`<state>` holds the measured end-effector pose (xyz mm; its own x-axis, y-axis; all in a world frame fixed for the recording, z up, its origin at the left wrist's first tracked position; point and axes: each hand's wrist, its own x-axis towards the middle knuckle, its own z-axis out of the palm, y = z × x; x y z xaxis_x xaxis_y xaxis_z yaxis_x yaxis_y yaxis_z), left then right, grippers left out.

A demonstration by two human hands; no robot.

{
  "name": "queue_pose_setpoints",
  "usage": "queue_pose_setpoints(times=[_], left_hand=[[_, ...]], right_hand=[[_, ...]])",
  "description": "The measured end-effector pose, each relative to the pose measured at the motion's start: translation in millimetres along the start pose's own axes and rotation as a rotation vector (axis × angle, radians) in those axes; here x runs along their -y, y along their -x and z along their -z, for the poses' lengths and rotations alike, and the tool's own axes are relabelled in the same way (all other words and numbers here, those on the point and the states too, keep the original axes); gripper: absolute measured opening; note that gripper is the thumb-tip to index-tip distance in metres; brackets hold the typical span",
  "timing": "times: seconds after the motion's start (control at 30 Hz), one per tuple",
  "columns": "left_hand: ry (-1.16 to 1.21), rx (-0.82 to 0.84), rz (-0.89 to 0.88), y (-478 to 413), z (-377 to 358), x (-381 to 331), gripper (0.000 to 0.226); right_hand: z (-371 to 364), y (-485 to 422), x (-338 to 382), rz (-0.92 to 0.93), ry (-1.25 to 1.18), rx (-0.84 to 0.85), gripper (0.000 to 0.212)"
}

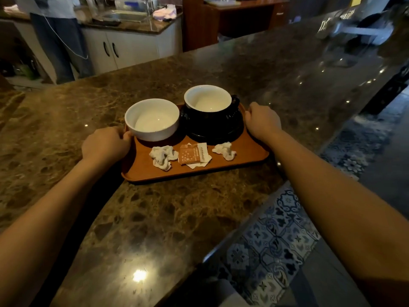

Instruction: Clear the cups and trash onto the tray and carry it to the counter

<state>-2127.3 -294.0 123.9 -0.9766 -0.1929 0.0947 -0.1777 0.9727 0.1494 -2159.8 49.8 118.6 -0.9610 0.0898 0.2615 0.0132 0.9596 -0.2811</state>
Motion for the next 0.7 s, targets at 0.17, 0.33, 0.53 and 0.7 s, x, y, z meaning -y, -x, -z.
queue_pose_setpoints(times=[0.17, 0.33, 0.53, 0.7], left_hand=[[0.118, 0.032, 0.047, 19.8, 1.2, 6.5, 0.040], [0.181, 0.057, 0.046, 43.2, 4.9, 11.1, 0.040], [0.129, 0.122, 0.041, 77.8, 14.4, 10.0, 0.042], [0.181, 0.264, 0.045, 151.2, 41.7, 29.0, 0.043]], right_hand=[[7.0, 15.7, -11.6, -0.024, -0.199, 0.100, 0.022], [12.5, 40.4, -26.1, 0.001, -0.382, 0.058, 0.022], [16.0, 73.2, -21.6, 0.081, -0.395, -0.040, 0.015], [22.3, 128.9, -3.3, 0.058, -0.351, -0.162, 0.022]])
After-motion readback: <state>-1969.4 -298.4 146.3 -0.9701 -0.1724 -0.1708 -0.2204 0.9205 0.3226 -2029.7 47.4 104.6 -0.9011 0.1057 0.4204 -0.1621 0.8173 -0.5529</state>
